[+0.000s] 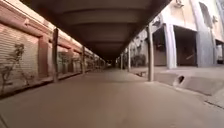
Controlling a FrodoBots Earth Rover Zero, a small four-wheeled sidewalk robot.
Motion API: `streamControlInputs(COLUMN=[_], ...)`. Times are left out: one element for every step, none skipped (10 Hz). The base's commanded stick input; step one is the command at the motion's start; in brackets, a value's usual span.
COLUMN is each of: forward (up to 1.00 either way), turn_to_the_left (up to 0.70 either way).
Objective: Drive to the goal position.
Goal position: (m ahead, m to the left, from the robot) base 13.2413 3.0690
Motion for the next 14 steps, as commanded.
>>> streamControlInputs(forward=[0.70,0.70,0.70,0.70,0.70,0.70,0.70,0.70,0.70,0.70,0.70,0.70,0.70,0.70], turn_to_the_left=[0.00,0.00,0.00,0.00,0.00,0.00,0.00,0.00,0.00,0.00,0.00,0.00,0.00,0.00])
